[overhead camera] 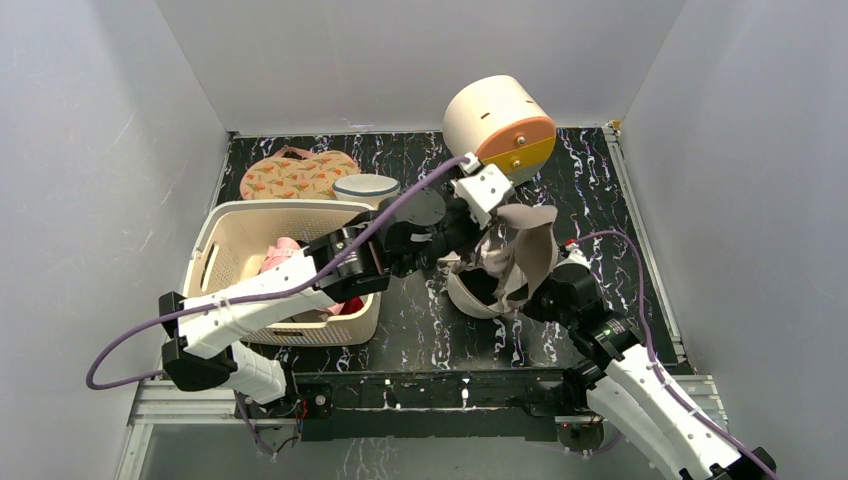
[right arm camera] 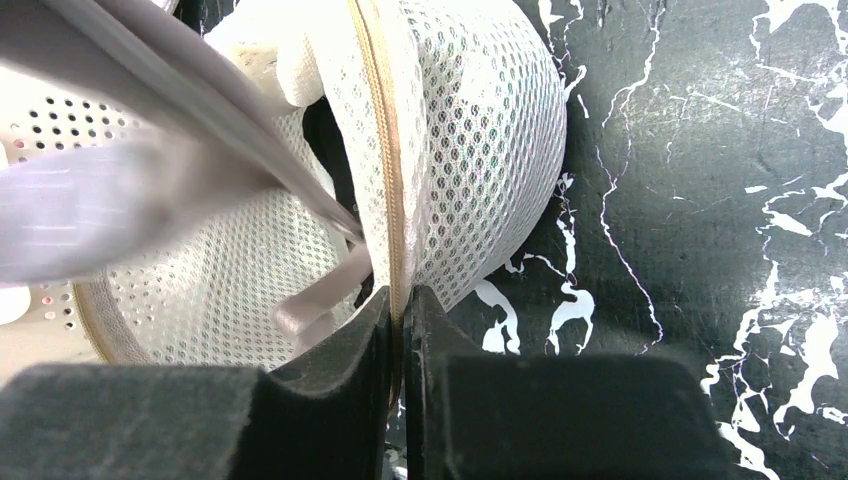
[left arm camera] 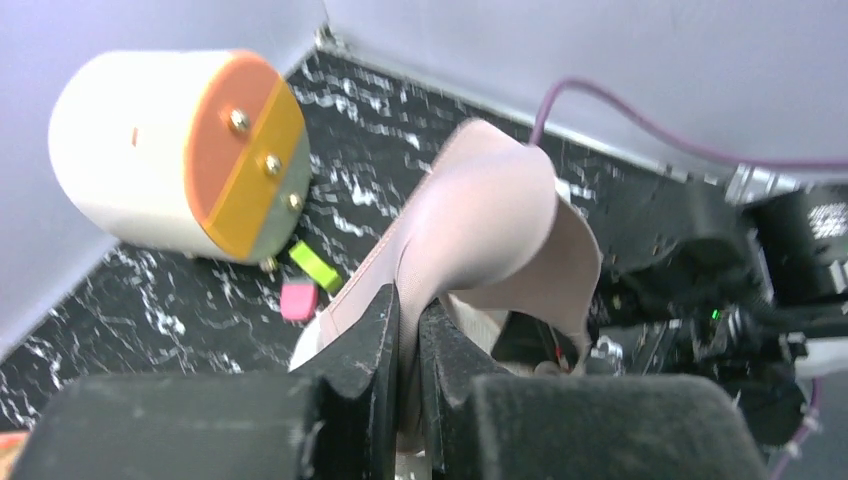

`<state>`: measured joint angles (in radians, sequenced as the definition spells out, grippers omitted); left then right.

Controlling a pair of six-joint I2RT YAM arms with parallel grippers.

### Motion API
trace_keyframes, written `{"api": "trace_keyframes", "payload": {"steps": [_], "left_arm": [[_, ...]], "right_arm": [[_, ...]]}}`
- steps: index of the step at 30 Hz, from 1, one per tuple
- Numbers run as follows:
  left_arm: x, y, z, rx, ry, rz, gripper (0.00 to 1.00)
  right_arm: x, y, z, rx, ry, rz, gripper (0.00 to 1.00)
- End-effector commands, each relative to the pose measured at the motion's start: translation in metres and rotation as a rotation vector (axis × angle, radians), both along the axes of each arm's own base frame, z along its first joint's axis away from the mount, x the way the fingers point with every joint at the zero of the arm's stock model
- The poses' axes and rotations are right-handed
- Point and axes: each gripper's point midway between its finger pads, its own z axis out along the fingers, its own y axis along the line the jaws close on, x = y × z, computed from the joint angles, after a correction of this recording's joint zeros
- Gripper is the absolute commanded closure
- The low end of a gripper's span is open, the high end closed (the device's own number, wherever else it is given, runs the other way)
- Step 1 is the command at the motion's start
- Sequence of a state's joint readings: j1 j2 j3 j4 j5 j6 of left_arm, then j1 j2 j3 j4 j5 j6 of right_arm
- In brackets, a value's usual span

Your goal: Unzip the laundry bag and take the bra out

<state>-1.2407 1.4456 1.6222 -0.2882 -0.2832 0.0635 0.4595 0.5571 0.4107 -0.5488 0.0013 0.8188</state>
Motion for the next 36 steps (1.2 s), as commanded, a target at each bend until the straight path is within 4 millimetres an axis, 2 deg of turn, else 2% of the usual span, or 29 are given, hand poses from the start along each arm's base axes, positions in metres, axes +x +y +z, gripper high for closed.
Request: {"api": "trace_keyframes", "payload": {"steps": [1, 8, 13, 16, 21, 23, 26, 29, 31, 36], "left_arm": [[0.003, 0.026, 0.095, -0.198, -0.124, 0.045, 1.0], [0.011, 0.047, 0.159, -0.259, -0.231, 0.115, 1.0], [0.03, 0.082, 0.183, -0.237, -0.316, 0.286, 1.0], [0.044, 0.112, 0.181, -0.154, -0.369, 0.436, 1.0], [0.06, 0.174, 0.18, 0.005, -0.433, 0.71, 1.0], [0.062, 0.202, 0.18, 0.043, -0.452, 0.813, 1.0], [0.05, 0.265, 0.185, 0.094, -0.477, 0.996, 1.0], [0.038, 0.302, 0.174, 0.15, -0.488, 1.078, 1.0], [0.034, 0.314, 0.152, 0.18, -0.455, 1.102, 1.0], [0.029, 0.322, 0.085, 0.361, -0.405, 1.152, 1.0]], "right_arm": [[0.012, 0.002, 0.023, 0.027, -0.083, -0.017, 0.94], [0.012, 0.004, 0.027, 0.031, -0.093, -0.01, 0.97], [0.011, 0.006, 0.027, 0.037, -0.088, 0.004, 0.99], [0.011, 0.007, 0.026, 0.037, -0.097, 0.013, 0.99], [0.011, 0.008, 0.028, 0.04, -0.096, 0.019, 0.99], [0.012, 0.01, 0.026, 0.044, -0.104, 0.03, 0.99], [0.011, 0.011, 0.025, 0.045, -0.095, 0.037, 0.99], [0.011, 0.013, 0.025, 0.045, -0.099, 0.048, 0.99], [0.012, 0.014, 0.023, 0.049, -0.102, 0.057, 0.99], [0.009, 0.017, 0.021, 0.056, -0.089, 0.072, 0.99]]}}
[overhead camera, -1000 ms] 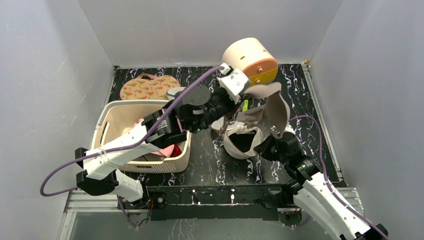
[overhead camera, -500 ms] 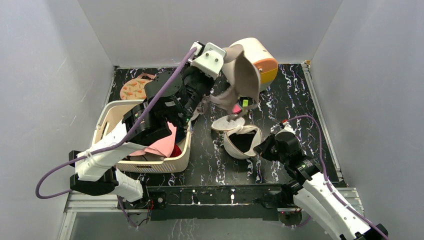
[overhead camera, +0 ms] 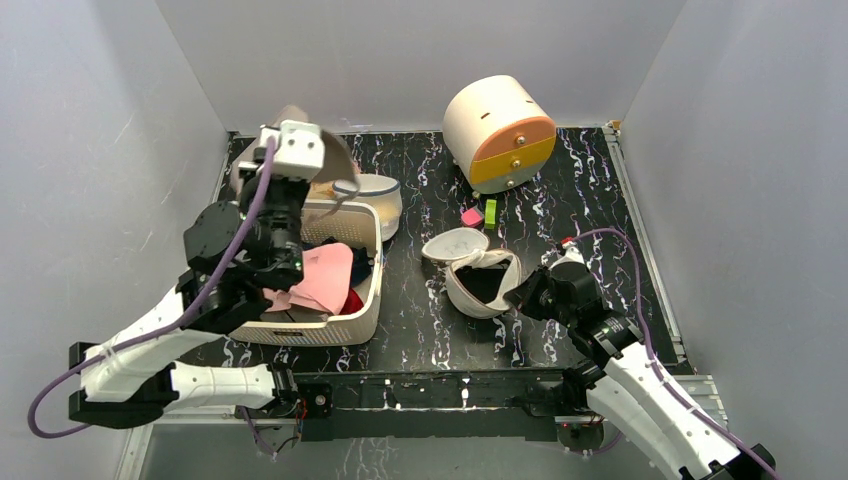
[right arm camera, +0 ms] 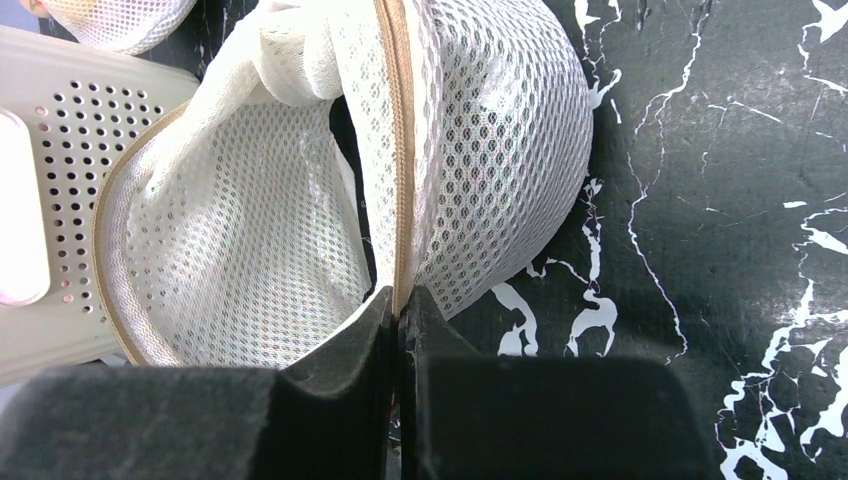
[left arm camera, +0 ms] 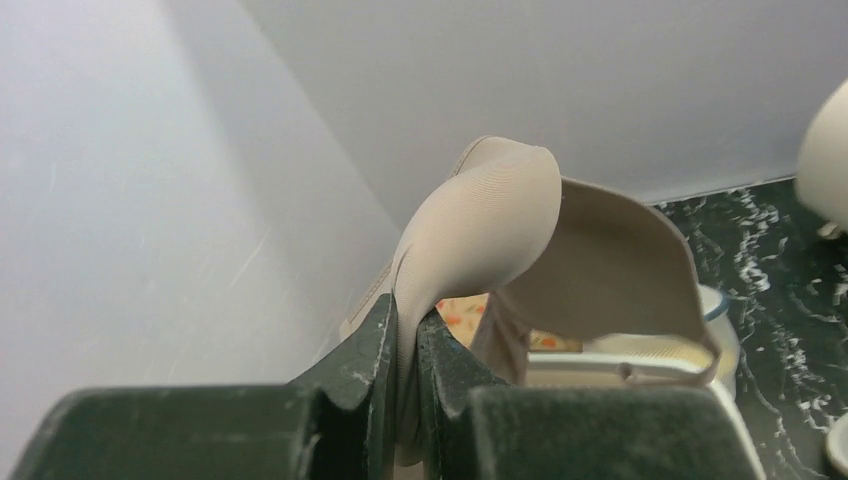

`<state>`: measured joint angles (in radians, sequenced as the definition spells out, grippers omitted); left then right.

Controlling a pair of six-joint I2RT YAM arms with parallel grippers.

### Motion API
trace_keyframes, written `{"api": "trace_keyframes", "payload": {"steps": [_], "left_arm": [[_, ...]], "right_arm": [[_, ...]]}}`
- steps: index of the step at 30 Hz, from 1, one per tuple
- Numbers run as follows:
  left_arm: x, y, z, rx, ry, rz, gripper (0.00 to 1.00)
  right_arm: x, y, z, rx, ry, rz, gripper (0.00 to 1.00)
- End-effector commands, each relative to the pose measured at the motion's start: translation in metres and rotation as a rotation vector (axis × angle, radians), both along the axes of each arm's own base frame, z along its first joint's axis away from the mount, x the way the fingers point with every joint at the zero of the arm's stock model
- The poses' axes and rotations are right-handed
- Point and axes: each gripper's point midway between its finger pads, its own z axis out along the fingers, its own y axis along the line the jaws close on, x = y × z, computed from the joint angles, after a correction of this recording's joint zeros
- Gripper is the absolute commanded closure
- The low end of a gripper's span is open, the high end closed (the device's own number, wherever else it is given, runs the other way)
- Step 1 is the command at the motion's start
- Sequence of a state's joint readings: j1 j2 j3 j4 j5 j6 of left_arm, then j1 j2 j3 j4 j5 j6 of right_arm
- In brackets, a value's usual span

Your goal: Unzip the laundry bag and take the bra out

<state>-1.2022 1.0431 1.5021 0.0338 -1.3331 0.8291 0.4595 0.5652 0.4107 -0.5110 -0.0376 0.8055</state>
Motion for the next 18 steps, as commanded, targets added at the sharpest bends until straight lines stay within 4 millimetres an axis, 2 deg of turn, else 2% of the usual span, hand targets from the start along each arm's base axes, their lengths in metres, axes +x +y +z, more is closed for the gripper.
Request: {"api": "trace_keyframes", "payload": {"steps": [1, 4, 6, 8, 10, 11, 14, 18], "left_arm": [[-0.007, 0.017, -0.054, 0.069, 0.091, 0.152, 1.0], [-0.006, 0.013, -0.085, 0.053, 0.109, 0.142, 1.0], [0.001, 0.002, -0.11, 0.051, 0.165, 0.084, 1.0], [0.02, -0.002, -0.158, 0.01, 0.362, 0.057, 1.0], [0.042, 0.007, -0.202, -0.04, 0.525, 0.083, 1.0], [0.049, 0.01, -0.217, -0.08, 0.564, 0.102, 1.0], [0.056, 0.02, -0.243, -0.157, 0.59, 0.157, 1.0], [0.047, 0.042, -0.263, -0.231, 0.574, 0.285, 1.0]], "right_arm": [[0.007, 0.009, 0.015, 0.028, -0.069, 0.035, 0.99], [0.006, 0.009, 0.012, 0.028, -0.061, 0.04, 0.99], [0.006, 0.009, 0.012, 0.033, -0.061, 0.037, 0.99], [0.007, 0.01, 0.011, 0.033, -0.065, 0.04, 0.99], [0.007, 0.01, 0.011, 0.028, -0.066, 0.041, 0.99], [0.007, 0.01, 0.011, 0.025, -0.062, 0.043, 0.99], [0.006, 0.009, 0.011, 0.02, -0.052, 0.046, 0.99], [0.006, 0.009, 0.012, 0.023, -0.056, 0.042, 0.99]]}}
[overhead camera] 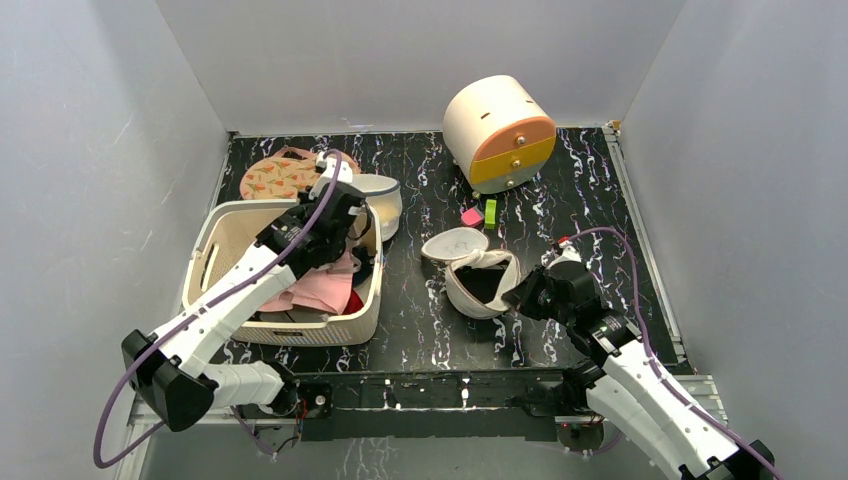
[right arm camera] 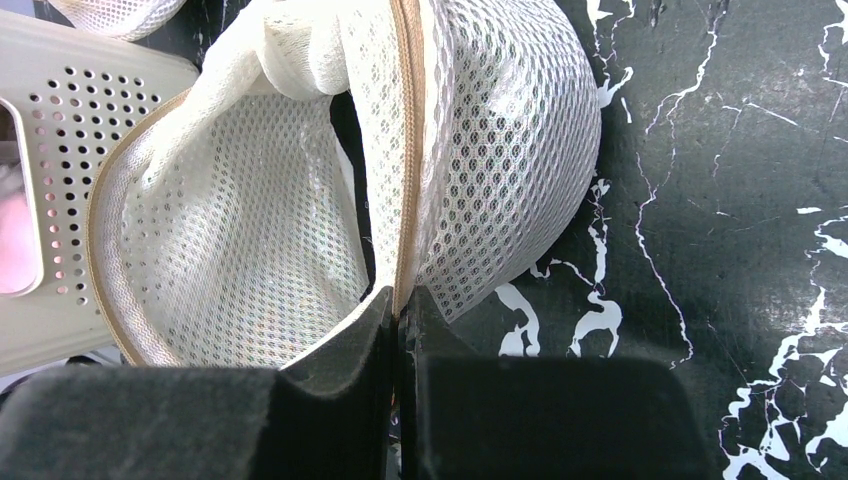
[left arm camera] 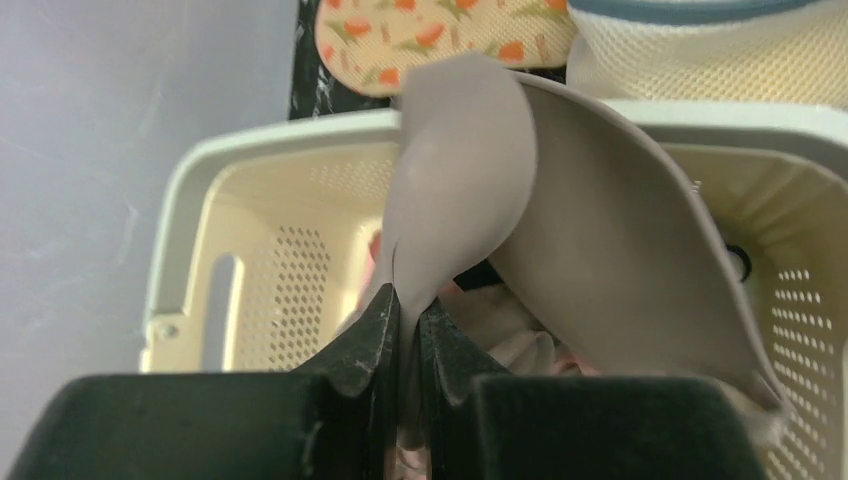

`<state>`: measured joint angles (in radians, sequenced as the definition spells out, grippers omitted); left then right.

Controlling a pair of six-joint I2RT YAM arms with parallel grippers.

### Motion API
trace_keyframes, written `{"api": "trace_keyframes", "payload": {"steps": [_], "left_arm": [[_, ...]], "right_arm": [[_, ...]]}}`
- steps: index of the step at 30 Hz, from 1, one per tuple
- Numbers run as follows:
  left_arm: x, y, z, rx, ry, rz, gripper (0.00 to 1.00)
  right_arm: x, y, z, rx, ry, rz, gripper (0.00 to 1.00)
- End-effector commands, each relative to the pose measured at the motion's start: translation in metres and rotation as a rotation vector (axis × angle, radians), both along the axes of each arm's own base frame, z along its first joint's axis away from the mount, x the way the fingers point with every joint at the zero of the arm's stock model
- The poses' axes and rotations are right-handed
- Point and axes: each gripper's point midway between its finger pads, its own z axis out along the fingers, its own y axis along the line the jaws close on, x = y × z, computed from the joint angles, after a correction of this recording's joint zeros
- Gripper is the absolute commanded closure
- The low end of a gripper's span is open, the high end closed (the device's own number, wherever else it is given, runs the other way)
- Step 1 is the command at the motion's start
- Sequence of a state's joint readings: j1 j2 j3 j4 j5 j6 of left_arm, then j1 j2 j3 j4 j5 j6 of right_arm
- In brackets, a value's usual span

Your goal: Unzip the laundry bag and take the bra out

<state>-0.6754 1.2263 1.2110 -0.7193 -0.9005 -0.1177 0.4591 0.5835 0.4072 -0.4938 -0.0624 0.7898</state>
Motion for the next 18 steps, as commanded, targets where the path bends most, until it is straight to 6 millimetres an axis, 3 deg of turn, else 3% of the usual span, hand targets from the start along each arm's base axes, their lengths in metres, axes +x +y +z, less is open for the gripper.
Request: {"api": "trace_keyframes", "payload": {"steps": [1, 7, 13, 16, 18], "left_arm": [[-0.02, 0.014, -0.01, -0.196, -0.038, 0.143, 1.0], [-0.046, 0.05, -0.048, -0.224, -0.011, 0.358, 1.0], [-0.063, 0.037, -0.094, -0.412, 0.077, 0.413, 1.0], [-0.06, 0.035, -0.097, -0.447, 0.065, 0.431, 1.0], [-0.055, 0.033, -0.09, -0.464, 0.034, 0.409, 0.82]], "right_arm": [[0.006, 0.005, 0.013, 0.025, -0.061, 0.01, 0.99], [0.008, 0.006, 0.01, 0.021, -0.051, 0.011, 0.99], [0.011, 0.01, 0.013, 0.034, -0.055, 0.022, 0.99], [0.012, 0.01, 0.016, 0.034, -0.063, 0.019, 0.99], [0.012, 0.009, 0.017, 0.031, -0.065, 0.019, 0.99]]}}
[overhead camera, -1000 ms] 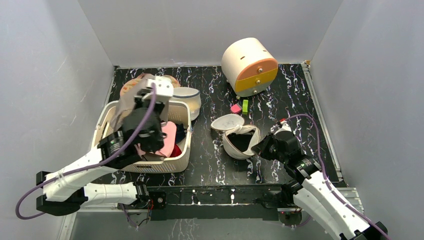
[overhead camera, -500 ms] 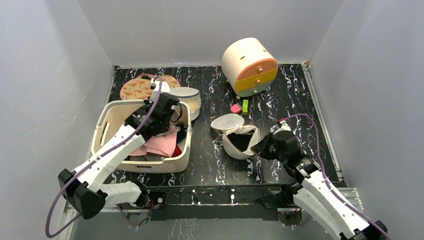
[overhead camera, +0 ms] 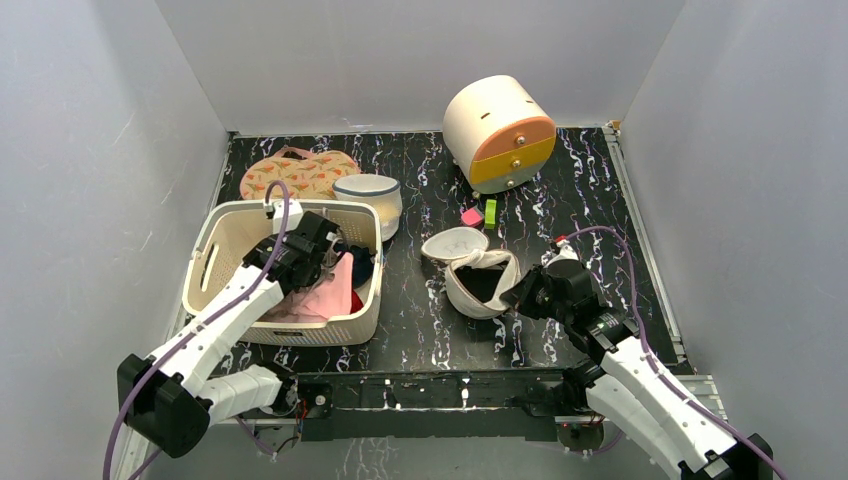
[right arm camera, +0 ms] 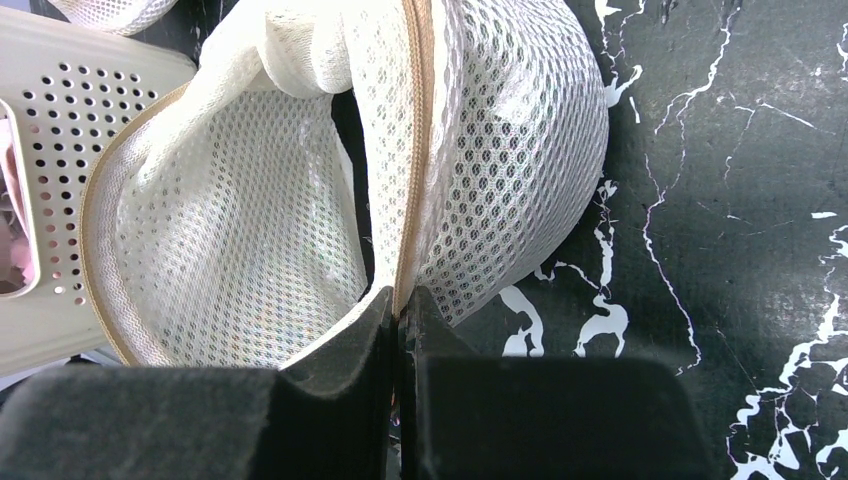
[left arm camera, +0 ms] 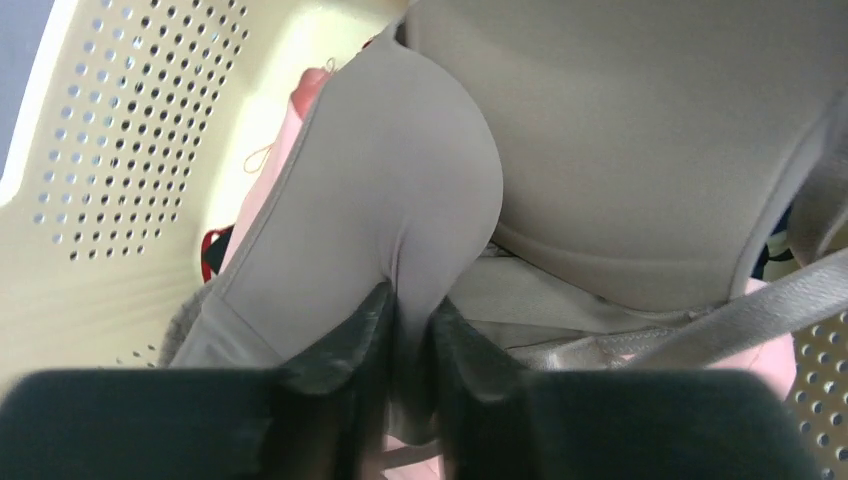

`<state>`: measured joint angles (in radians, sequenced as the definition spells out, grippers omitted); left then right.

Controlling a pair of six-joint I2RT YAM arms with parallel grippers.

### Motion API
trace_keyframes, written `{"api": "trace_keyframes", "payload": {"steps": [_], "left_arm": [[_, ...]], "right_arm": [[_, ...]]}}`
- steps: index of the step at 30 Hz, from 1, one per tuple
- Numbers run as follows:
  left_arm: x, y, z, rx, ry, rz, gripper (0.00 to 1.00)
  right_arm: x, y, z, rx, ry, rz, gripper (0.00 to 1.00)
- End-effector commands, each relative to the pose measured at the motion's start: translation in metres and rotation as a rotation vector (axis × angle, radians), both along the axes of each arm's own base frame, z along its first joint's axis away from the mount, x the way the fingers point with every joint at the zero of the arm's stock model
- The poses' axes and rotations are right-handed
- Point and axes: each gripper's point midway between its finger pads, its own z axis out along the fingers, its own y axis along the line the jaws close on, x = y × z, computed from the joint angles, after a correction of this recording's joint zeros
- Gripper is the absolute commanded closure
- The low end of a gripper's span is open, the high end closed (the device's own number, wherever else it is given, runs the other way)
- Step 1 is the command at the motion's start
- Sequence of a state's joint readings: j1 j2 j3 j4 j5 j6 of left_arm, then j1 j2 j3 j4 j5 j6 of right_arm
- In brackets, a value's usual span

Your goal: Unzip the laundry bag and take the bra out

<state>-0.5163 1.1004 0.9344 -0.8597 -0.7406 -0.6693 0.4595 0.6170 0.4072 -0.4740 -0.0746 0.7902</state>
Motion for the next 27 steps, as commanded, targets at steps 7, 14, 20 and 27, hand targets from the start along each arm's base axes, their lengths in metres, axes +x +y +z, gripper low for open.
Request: {"api": "trace_keyframes", "payload": {"steps": [7, 14, 20, 27], "left_arm": [[0.021, -0.022, 0.064, -0.212, -0.263, -0.049, 0.04], [0.045, -0.057, 0.153, -0.342, -0.475, -0.246, 0.02], [0.052, -0.132, 0.189, -0.53, -0.576, -0.654, 0.06], [0.042, -0.246, 0.176, -0.721, -0.387, -1.116, 0.12]], "right_arm": [[0.009, 0.003, 0.019, 0.02, -0.069, -0.003, 0.97], [0.004, -0.01, 0.009, -0.007, -0.025, -0.07, 0.83], [-0.003, -0.038, -0.007, -0.027, 0.069, -0.284, 0.8], [-0.006, -0.033, -0.009, -0.007, 0.065, -0.248, 0.88]]}}
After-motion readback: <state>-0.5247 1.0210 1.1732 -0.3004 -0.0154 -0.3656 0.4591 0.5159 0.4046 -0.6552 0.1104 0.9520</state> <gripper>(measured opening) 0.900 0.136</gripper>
